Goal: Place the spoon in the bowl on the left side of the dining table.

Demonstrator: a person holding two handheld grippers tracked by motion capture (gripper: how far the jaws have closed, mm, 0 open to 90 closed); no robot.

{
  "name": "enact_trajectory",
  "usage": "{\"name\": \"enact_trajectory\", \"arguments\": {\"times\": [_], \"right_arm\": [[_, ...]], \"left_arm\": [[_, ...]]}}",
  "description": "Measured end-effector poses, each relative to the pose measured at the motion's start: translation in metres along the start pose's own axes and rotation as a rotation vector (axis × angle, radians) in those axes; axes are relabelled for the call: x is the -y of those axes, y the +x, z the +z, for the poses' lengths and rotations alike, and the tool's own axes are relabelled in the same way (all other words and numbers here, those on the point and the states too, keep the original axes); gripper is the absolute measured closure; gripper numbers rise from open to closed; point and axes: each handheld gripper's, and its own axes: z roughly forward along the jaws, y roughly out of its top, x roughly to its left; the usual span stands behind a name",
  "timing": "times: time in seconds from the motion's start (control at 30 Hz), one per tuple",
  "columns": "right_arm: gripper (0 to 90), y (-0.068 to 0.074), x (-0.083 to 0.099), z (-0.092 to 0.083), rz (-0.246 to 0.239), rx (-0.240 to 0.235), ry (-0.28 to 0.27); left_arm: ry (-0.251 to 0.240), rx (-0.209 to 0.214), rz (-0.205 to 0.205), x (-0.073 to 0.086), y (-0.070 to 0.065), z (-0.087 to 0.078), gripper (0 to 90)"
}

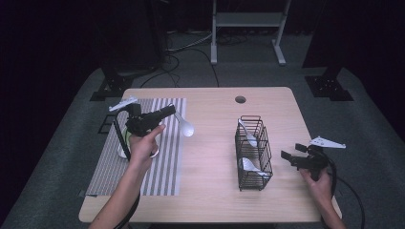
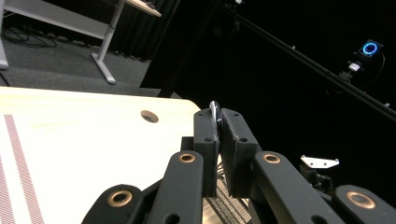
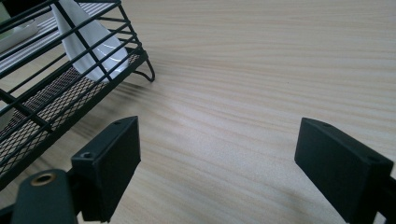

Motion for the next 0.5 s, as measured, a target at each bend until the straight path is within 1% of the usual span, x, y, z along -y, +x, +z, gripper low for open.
{"name": "enact_trajectory", "arguments": {"times": [0.13, 0.37, 0.5], "right_arm": [[13.2, 0.0, 0.0, 0.0, 0.001, 0.002, -0.001], [13.2, 0.0, 0.0, 0.0, 0.0, 0.004, 0.002], [13.2, 0.0, 0.0, 0.0, -0.001, 0.005, 0.002]], "left_arm": [[-0.009, -0.018, -0.005, 0.0, 0.008, -0.007, 85.1], [-0.024, -0.055, -0.035, 0.002, 0.026, -0.018, 85.2], [-0.031, -0.071, -0.042, 0.002, 0.031, -0.023, 85.2]]}}
